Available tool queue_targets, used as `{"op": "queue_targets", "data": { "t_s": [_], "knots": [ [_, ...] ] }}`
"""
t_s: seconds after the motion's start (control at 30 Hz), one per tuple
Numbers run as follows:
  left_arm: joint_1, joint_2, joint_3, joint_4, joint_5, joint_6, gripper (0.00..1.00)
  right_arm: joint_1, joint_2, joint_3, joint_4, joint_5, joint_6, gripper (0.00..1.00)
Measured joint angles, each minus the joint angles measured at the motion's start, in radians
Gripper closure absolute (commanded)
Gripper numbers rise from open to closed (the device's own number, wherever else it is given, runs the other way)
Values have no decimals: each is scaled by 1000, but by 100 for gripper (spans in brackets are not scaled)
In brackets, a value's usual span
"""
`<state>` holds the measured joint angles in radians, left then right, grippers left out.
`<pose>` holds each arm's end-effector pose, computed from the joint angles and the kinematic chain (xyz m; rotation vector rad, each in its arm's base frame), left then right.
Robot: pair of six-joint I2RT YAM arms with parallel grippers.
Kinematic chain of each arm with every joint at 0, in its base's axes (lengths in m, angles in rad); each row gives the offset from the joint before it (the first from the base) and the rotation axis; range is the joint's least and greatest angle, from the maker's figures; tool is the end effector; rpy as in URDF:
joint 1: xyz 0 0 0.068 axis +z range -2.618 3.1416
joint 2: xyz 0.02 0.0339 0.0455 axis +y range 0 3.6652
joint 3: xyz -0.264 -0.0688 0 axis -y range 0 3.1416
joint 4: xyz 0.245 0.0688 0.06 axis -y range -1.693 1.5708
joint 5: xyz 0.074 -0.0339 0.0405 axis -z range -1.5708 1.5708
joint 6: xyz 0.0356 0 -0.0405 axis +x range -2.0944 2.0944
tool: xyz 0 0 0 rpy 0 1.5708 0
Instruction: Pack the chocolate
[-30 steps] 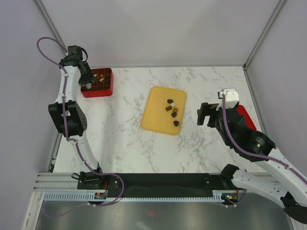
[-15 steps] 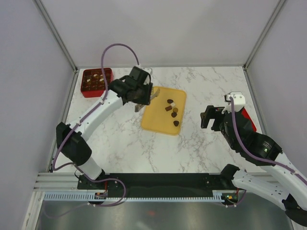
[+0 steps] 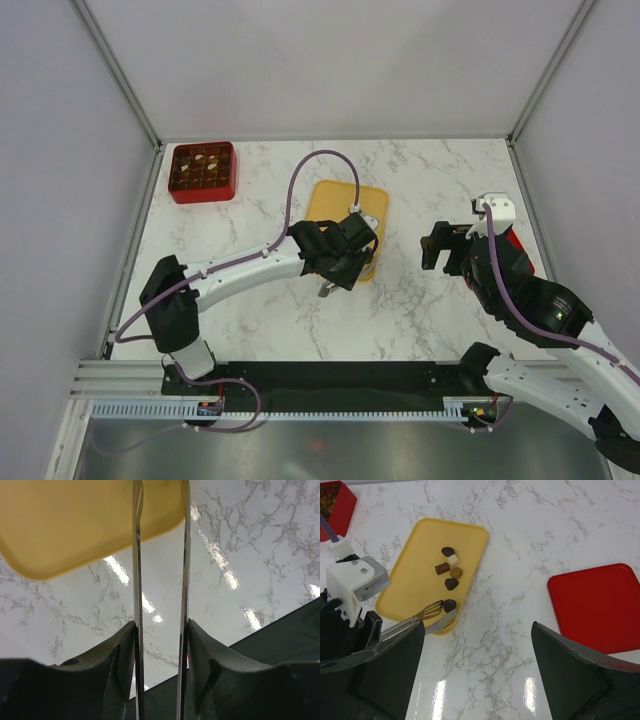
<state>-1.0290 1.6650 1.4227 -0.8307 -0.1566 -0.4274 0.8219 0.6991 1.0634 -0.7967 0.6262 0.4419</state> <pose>0.1848 -0.2963 0.2799 0.7355 2.5496 -0.2934 0.0962 0.0728 0.3836 0.0274 1.9232 0.2198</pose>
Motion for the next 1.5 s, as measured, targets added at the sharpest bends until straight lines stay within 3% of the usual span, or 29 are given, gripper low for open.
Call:
{"op": "queue_targets", "data": {
  "t_s": [0.5, 0.63, 1.07, 1.23, 1.5],
  "knots": [
    [-12, 94, 3, 2, -78, -26, 52, 0, -13, 3, -13, 1, 3, 4],
    [-12, 113, 5, 3, -77, -26, 62, 0, -13, 5, -14, 1, 3, 4],
    [21, 97, 132, -116, -74, -37, 68, 0, -26, 19, -24, 0, 5, 5],
    [186, 50, 204, -173, -70, -22, 68, 0, -37, 20, -28, -2, 9, 5],
    [701, 58, 408, -190, -76, 70, 69, 0, -37, 12, -12, -36, 18, 5]
  ]
}}
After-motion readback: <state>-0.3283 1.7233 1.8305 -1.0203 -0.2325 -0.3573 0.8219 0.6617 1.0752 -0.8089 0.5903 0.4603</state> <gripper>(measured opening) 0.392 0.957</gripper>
